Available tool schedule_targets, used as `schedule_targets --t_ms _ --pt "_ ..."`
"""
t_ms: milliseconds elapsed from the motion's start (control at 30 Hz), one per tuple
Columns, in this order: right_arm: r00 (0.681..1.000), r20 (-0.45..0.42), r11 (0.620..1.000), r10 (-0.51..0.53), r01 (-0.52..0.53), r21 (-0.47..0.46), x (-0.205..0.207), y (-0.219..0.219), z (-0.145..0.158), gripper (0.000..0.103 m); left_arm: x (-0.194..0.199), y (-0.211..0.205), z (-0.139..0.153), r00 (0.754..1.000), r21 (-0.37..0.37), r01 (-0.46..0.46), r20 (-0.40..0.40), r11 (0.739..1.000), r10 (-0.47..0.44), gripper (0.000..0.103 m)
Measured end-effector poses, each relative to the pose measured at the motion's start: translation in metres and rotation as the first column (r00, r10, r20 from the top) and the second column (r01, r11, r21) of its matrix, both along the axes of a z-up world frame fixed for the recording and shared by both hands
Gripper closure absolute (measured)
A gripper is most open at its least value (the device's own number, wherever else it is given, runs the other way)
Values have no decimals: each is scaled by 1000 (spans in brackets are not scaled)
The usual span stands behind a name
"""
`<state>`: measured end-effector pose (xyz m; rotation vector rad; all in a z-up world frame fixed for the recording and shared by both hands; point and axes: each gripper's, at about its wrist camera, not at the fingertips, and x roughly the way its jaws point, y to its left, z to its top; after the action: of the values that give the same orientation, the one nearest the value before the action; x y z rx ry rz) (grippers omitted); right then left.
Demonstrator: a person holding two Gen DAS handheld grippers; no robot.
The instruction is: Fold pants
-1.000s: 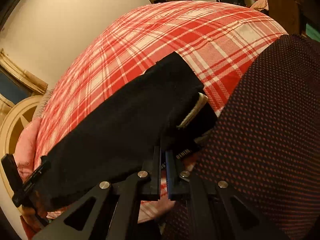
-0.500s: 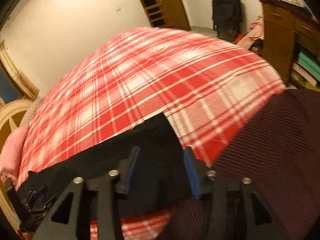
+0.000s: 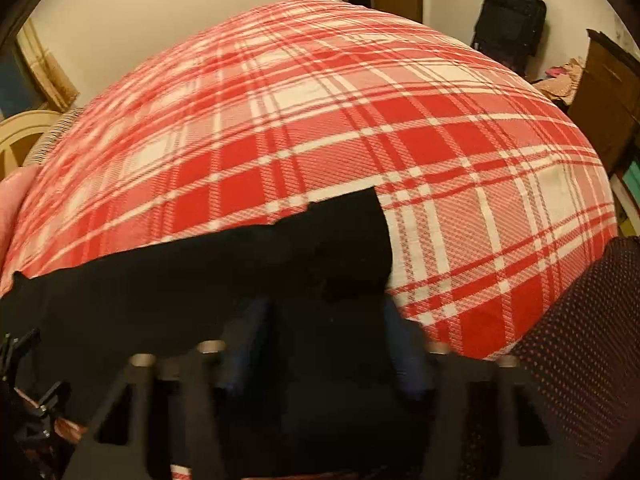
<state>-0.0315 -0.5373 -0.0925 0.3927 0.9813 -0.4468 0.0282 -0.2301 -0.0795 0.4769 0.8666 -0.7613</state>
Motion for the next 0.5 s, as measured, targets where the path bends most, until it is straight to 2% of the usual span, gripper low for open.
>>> schedule_targets --t_ms 67,133,167,267,333,400,500 --pt "999 31 999 35 -35 29 1 4 6 90 0 0 0 1000 -5 -4 -5 1000 4 6" --pt "998 6 995 65 -65 -69 8 17 14 91 0 -2 0 1000 -4 -9 -5 1000 9 6" --pt "996 23 990 82 -79 -117 8 23 22 91 0 -3 -1 1000 -4 -13 -4 1000 13 5" --pt "985 149 983 89 -63 -170 1 27 59 91 -2 -7 -1 1000 -3 -21 -8 1000 21 5" --pt "973 196 973 118 -74 -218 0 33 74 91 -4 -10 -1 1000 -1 -19 -12 1000 19 5" --pt "977 160 956 141 -93 -278 10 37 73 91 -6 -12 1 1000 -13 -18 -13 1000 18 5" --pt "992 51 962 115 -99 -253 24 26 39 91 -7 -18 1 999 -34 -43 -13 999 42 4"
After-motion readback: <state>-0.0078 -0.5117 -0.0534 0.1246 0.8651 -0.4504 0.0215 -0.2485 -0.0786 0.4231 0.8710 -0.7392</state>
